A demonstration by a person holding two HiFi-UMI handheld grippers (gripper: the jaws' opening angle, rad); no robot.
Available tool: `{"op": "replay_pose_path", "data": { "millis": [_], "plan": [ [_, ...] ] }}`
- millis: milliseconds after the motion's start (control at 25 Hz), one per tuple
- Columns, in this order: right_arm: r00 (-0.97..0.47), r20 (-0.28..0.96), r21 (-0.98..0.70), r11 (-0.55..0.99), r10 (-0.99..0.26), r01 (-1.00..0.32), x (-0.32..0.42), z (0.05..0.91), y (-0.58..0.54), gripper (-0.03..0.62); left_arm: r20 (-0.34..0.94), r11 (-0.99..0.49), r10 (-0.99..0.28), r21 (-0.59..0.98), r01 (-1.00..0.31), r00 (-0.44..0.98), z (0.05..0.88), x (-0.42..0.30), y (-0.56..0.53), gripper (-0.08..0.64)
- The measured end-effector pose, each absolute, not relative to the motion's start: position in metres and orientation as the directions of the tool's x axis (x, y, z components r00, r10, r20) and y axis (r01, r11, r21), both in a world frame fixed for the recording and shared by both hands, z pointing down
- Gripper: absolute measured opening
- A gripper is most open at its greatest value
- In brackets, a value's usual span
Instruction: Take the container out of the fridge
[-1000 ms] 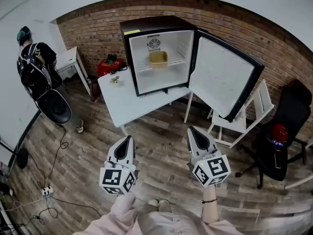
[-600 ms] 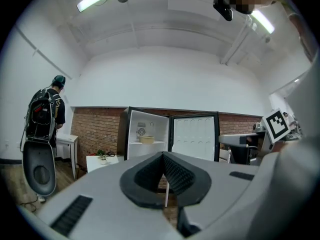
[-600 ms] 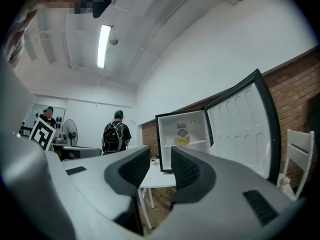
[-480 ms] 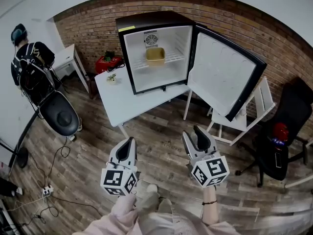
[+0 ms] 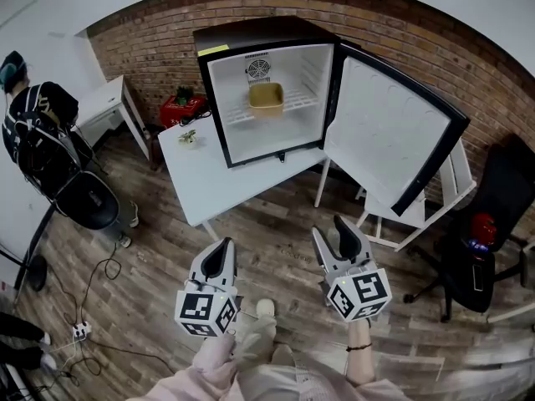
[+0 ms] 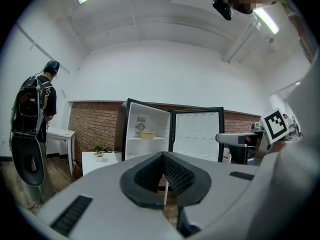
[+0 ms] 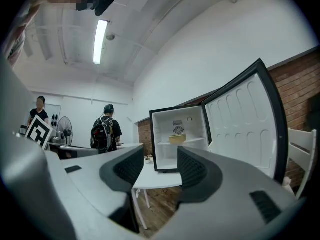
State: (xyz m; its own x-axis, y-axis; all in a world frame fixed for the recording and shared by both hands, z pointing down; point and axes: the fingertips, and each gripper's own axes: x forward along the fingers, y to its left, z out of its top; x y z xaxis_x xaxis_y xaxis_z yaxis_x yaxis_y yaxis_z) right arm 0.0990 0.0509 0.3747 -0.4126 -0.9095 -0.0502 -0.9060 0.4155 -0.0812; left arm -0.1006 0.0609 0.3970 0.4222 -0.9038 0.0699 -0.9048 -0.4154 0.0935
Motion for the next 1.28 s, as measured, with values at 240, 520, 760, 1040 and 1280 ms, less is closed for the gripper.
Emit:
{"op": "replay_pose_path", "data": {
  "millis": [240, 520, 760, 1040, 1280],
  "plan": [
    [-0.404, -0.045, -0.079, 0.407, -0.914, -0.91, 0.095, 0.378, 0.001, 0.193, 0.064, -0.425, -0.899, 0.1, -0.899, 0.433, 0.399, -0.104, 0.006, -0.008],
    [-0.365, -0.033, -0.072, 0.367, -0.93, -0.928, 0.094, 0.373, -0.066, 0.193, 0.049, -0.453, -0.887, 0.11, -0.885, 0.46, 0.39, -0.108, -0.067, -0.008],
    [-0.339, -0.023, -0.074, 0.34, -0.94, -0.937, 0.09, 0.376, -0.11, 0.193, 0.046, -0.475, -0.875, 0.114, -0.872, 0.483, 0.389, -0.112, -0.115, -0.008],
    [-0.334, -0.01, -0.062, 0.334, -0.943, -0.941, 0.08, 0.384, -0.139, 0.193, 0.04, -0.498, -0.862, 0.116, -0.859, 0.505, 0.392, -0.116, -0.151, -0.008],
    [-0.327, 0.008, -0.055, 0.326, -0.945, -0.944, 0.079, 0.388, -0.152, 0.193, 0.045, -0.518, -0.849, 0.125, -0.846, 0.526, 0.395, -0.113, -0.167, -0.008]
  ]
}}
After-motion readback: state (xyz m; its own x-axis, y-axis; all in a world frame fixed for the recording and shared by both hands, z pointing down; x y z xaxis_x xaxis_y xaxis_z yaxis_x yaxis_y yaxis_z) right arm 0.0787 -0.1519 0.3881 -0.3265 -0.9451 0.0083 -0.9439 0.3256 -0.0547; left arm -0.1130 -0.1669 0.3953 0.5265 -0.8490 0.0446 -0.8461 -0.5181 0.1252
